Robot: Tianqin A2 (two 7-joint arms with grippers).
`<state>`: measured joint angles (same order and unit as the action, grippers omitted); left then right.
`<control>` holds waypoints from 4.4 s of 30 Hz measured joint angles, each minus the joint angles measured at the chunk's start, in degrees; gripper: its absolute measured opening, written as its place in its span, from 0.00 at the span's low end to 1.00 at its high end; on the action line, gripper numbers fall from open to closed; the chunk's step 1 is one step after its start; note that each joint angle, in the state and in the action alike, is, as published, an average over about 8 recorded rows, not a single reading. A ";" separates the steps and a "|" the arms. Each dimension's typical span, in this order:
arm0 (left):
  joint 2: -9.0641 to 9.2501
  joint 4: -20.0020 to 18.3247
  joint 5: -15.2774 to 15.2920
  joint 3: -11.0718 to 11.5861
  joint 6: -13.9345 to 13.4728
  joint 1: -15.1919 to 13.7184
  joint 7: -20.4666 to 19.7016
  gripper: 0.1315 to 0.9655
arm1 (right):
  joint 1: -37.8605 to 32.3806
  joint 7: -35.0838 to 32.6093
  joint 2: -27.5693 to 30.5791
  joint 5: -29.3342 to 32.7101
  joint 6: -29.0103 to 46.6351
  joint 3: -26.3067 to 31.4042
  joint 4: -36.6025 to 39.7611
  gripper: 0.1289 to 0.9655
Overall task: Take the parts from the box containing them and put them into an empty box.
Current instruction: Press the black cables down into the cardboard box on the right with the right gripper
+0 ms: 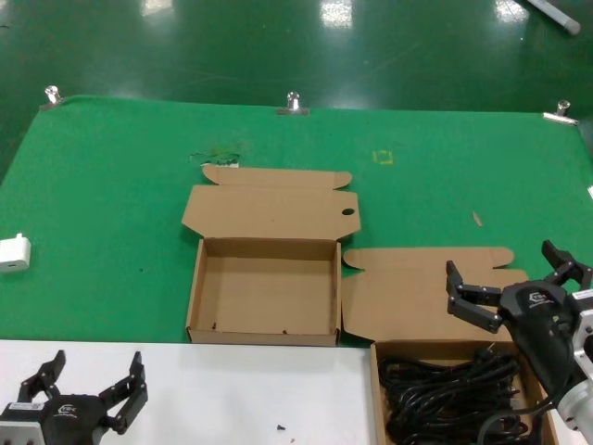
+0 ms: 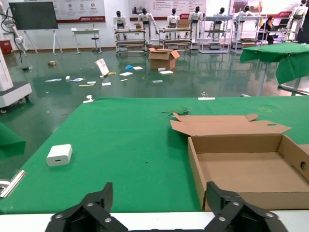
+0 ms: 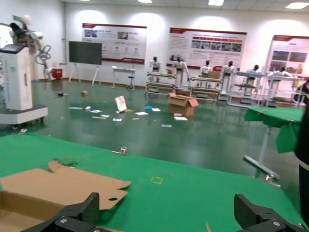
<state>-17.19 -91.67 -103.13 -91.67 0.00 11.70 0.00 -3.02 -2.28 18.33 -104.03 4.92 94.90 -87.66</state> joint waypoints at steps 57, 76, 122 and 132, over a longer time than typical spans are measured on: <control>0.00 0.00 0.01 0.00 0.00 0.09 -0.02 0.01 | -47.76 -21.73 21.76 19.24 70.92 30.95 29.20 1.00; 0.00 0.00 0.02 0.00 0.00 0.09 -0.02 0.01 | -56.57 -36.18 12.68 28.78 70.27 36.98 48.66 1.00; 0.00 0.00 0.02 0.00 0.00 0.15 -0.02 0.01 | -58.63 -37.75 7.76 31.59 70.57 37.36 54.22 0.60; 0.00 0.00 0.02 0.00 0.00 0.15 -0.02 0.01 | -58.46 -37.27 7.61 31.51 70.53 37.26 53.68 0.33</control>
<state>-17.19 -91.67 -103.11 -91.67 0.00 11.85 -0.02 -61.49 -39.55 25.94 -72.53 75.46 132.16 -33.98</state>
